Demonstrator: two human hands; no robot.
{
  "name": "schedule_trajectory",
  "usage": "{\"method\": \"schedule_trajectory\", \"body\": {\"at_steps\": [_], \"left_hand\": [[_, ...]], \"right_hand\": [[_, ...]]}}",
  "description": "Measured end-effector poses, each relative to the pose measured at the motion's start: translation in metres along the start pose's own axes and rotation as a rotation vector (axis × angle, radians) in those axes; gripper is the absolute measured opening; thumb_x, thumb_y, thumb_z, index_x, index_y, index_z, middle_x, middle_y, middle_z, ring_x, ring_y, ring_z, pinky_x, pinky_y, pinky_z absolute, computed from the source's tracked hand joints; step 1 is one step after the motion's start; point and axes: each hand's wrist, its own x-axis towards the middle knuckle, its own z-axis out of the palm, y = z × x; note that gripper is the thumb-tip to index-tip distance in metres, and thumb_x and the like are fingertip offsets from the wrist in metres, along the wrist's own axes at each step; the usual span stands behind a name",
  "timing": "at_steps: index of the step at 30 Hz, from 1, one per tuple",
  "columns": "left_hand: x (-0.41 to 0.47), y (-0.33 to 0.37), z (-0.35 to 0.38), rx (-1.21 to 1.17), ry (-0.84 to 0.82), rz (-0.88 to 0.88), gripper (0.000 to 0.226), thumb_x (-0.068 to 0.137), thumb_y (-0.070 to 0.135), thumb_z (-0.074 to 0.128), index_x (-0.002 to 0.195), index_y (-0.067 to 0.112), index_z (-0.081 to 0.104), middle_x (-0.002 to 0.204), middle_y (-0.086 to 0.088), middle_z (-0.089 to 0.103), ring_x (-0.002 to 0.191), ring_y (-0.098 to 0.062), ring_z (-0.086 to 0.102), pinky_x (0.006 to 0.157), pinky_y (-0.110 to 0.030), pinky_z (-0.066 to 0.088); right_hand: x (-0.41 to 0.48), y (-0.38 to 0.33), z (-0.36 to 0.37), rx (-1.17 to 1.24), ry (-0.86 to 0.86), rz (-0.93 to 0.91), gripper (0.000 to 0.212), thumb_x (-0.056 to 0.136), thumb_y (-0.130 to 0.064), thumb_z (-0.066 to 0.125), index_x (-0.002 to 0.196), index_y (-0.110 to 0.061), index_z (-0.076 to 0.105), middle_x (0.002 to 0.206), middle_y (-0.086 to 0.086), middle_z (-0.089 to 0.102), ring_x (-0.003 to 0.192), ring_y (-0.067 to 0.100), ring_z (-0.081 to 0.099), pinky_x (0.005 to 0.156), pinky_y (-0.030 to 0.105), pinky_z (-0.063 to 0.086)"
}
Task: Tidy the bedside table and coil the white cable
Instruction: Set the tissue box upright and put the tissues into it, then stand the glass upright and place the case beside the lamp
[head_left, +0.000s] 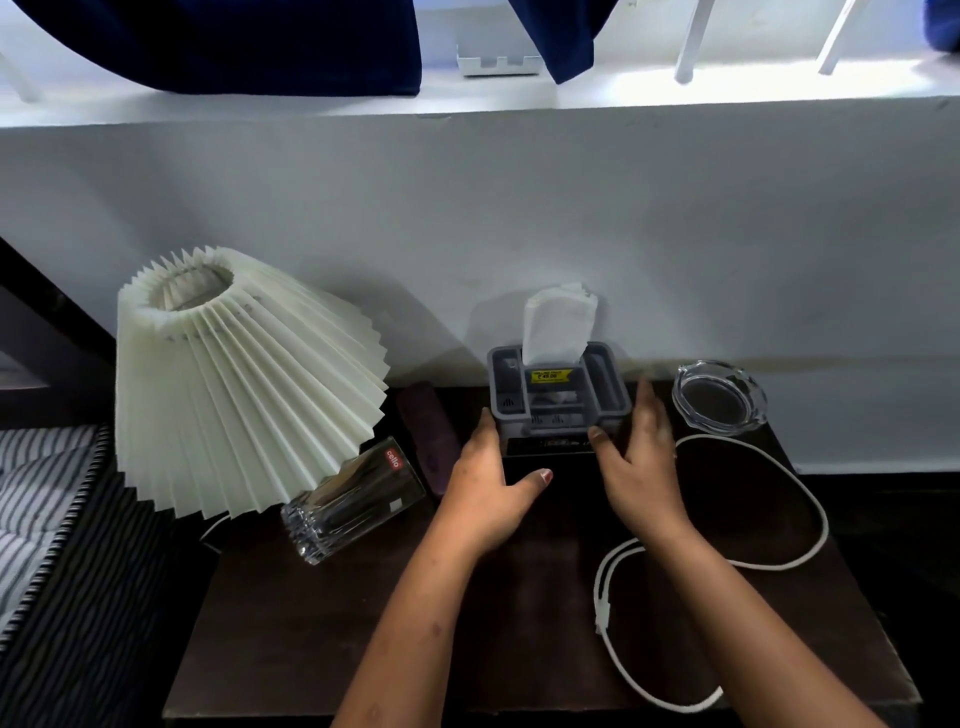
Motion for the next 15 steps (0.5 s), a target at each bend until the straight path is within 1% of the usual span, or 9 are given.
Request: {"method": "schedule_trajectory", "body": {"at_steps": [1,3,5,6,7,9,10,12,15], "left_hand": [[-0.003,0.001,-0.002,0.023,-0.001,-0.001,0.076,0.081,0.027,0.066,0.144,0.023,0.023,0.145,0.001,0.04,0.135,-0.016,0.037,0.107,-0.024,0.031],[-0.011,0.003,-0.008,0.101,-0.002,-0.009,0.081,0.086,0.029,0.061,0.149,0.018,0.011,0.154,-0.002,0.024,0.142,-0.017,0.024,0.112,-0.027,0.022],[-0.021,0.002,-0.015,0.21,0.012,-0.002,0.077,0.09,0.029,0.054,0.15,0.016,0.006,0.158,-0.002,0.013,0.145,-0.016,0.014,0.114,-0.025,0.015],[-0.027,0.0,-0.02,0.255,0.03,0.01,0.075,0.091,0.027,0.052,0.15,0.016,0.006,0.158,-0.002,0.012,0.145,-0.015,0.012,0.114,-0.025,0.014],[-0.033,-0.004,-0.026,0.29,0.05,0.024,0.074,0.091,0.026,0.052,0.149,0.015,0.008,0.158,-0.002,0.013,0.145,-0.015,0.012,0.114,-0.025,0.013],[-0.044,-0.013,-0.04,0.349,0.099,0.046,0.072,0.09,0.025,0.053,0.148,0.014,0.012,0.157,-0.002,0.016,0.144,-0.016,0.014,0.115,-0.025,0.011],[-0.049,-0.017,-0.046,0.363,0.122,0.042,0.071,0.09,0.024,0.054,0.148,0.013,0.014,0.156,-0.003,0.018,0.144,-0.016,0.015,0.115,-0.025,0.01],[-0.059,-0.028,-0.06,0.402,0.168,-0.01,0.072,0.088,0.027,0.055,0.148,0.014,0.016,0.155,-0.005,0.022,0.143,-0.018,0.017,0.116,-0.028,0.012],[-0.069,-0.045,-0.077,0.594,0.2,-0.118,0.077,0.086,0.034,0.056,0.148,0.021,0.013,0.154,-0.003,0.023,0.142,-0.021,0.02,0.116,-0.041,0.017]], "right_hand": [[-0.005,-0.009,0.002,-0.06,0.09,-0.035,0.072,0.089,-0.014,0.057,0.148,-0.014,0.016,0.152,0.015,0.021,0.142,0.028,0.017,0.114,0.032,0.009],[-0.016,-0.027,0.007,-0.097,0.223,-0.155,0.066,0.087,-0.011,0.057,0.145,-0.018,0.026,0.144,0.015,0.031,0.132,0.029,0.026,0.107,0.027,0.015],[-0.025,-0.041,0.016,-0.123,0.244,-0.308,0.055,0.085,-0.011,0.055,0.137,-0.019,0.039,0.132,0.011,0.044,0.12,0.026,0.036,0.101,0.015,0.017],[-0.029,-0.047,0.021,-0.141,0.206,-0.376,0.048,0.084,-0.011,0.053,0.131,-0.018,0.046,0.125,0.009,0.05,0.116,0.025,0.041,0.099,0.012,0.018],[-0.035,-0.051,0.026,-0.152,0.141,-0.428,0.042,0.083,-0.012,0.052,0.124,-0.017,0.052,0.119,0.006,0.055,0.112,0.024,0.046,0.098,0.011,0.02],[-0.046,-0.055,0.039,-0.182,-0.046,-0.485,0.036,0.08,-0.013,0.051,0.115,-0.018,0.058,0.114,0.002,0.059,0.107,0.024,0.051,0.097,0.017,0.027],[-0.051,-0.053,0.046,-0.23,-0.153,-0.501,0.037,0.081,-0.015,0.051,0.116,-0.019,0.058,0.116,0.001,0.059,0.108,0.023,0.051,0.098,0.021,0.03],[-0.062,-0.047,0.059,-0.327,-0.35,-0.529,0.043,0.083,-0.021,0.053,0.127,-0.022,0.052,0.128,-0.002,0.055,0.116,0.022,0.048,0.101,0.029,0.036],[-0.071,-0.046,0.069,-0.333,-0.509,-0.518,0.053,0.086,-0.024,0.055,0.137,-0.028,0.041,0.14,-0.007,0.046,0.126,0.019,0.041,0.104,0.034,0.037]]}}
